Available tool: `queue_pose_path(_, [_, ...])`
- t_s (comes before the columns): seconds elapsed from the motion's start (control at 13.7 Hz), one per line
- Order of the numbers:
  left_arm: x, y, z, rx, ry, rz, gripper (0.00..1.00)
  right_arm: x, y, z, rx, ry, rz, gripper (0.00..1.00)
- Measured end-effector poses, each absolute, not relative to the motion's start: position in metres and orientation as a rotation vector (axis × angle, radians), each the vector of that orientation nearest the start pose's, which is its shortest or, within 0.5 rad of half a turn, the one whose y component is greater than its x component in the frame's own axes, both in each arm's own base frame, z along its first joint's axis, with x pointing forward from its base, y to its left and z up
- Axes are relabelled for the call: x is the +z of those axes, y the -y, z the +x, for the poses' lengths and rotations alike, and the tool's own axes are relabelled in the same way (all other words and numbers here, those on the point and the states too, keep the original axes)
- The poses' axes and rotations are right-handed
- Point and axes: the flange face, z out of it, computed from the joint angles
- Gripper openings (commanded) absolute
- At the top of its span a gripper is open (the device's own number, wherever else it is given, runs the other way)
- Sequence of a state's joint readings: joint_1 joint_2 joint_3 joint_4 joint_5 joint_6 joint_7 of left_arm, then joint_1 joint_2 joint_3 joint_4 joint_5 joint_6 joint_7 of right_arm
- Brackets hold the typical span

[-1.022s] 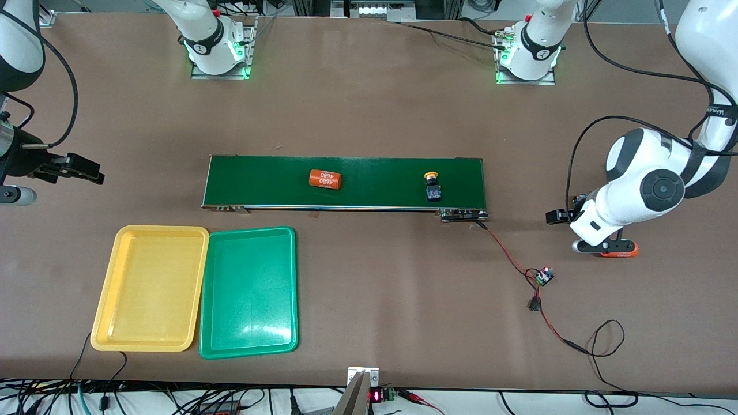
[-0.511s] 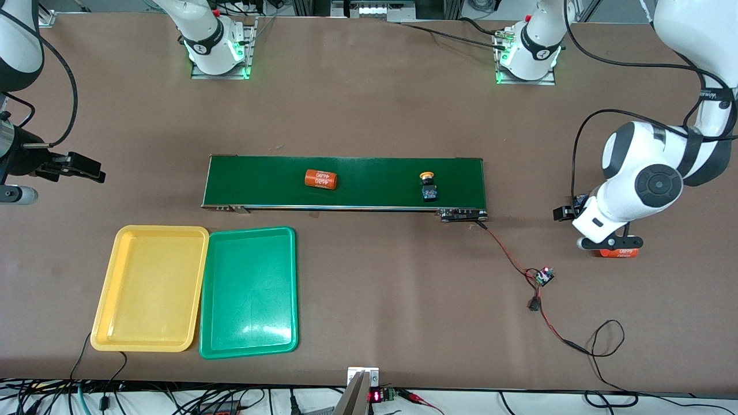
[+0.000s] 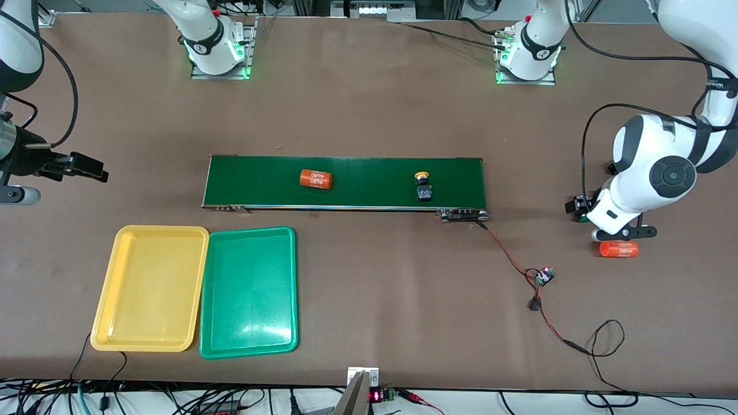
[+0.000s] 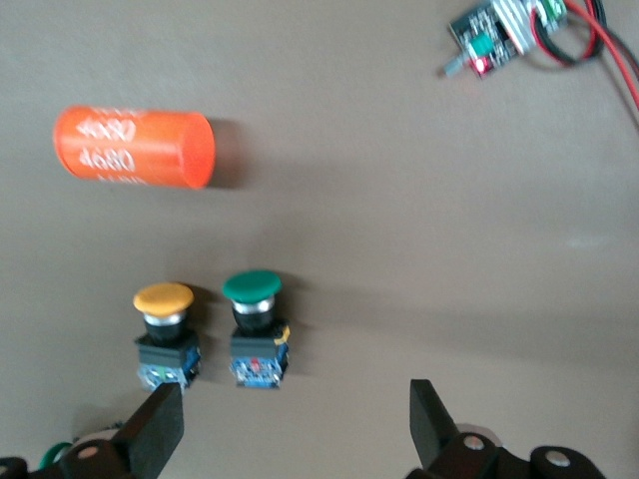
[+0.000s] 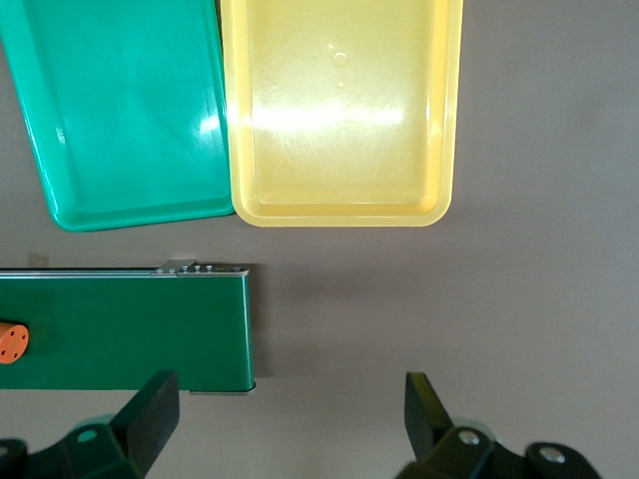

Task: Sort buttons by color to trays
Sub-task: 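Move the left gripper to the green-capped button and grasp it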

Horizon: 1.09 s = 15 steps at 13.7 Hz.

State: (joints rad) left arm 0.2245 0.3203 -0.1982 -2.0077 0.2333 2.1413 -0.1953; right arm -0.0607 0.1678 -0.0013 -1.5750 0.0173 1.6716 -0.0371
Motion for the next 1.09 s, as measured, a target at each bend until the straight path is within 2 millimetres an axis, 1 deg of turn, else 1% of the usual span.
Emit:
queue_pose_path(0.22, [0.281,-0.042,0.572,0.292,0.097,-3.063,1.0,0.533,0.036,0.606,0.114,-0.042,-3.118,1.0])
queue_pose_path(0.36, [0.273,-0.052,0.566,0.285,0.075,-3.073,1.0,0.532,0.035,0.605,0.126,-0.042,-3.116,1.0])
queue_pose_path(0.44, [0.265,-0.056,0.562,0.265,0.051,-3.078,1.0,0.532,0.035,0.605,0.129,-0.044,-3.108,1.0])
queue_pose_path(0.58, [0.244,-0.063,0.546,0.253,0.034,-3.085,1.0,0.531,0.032,0.604,0.142,-0.051,-3.076,1.0])
queue_pose_path(0.73, [0.229,-0.066,0.533,0.259,0.034,-3.09,1.0,0.53,0.031,0.603,0.155,-0.056,-3.063,1.0])
queue_pose_path(0.88, [0.219,-0.071,0.526,0.249,0.043,-3.094,1.0,0.529,0.03,0.602,0.168,-0.112,-3.059,1.0])
queue_pose_path(1.09, [0.206,-0.091,0.523,0.212,0.044,-3.103,1.0,0.528,0.029,0.601,0.185,-0.178,-3.056,1.0])
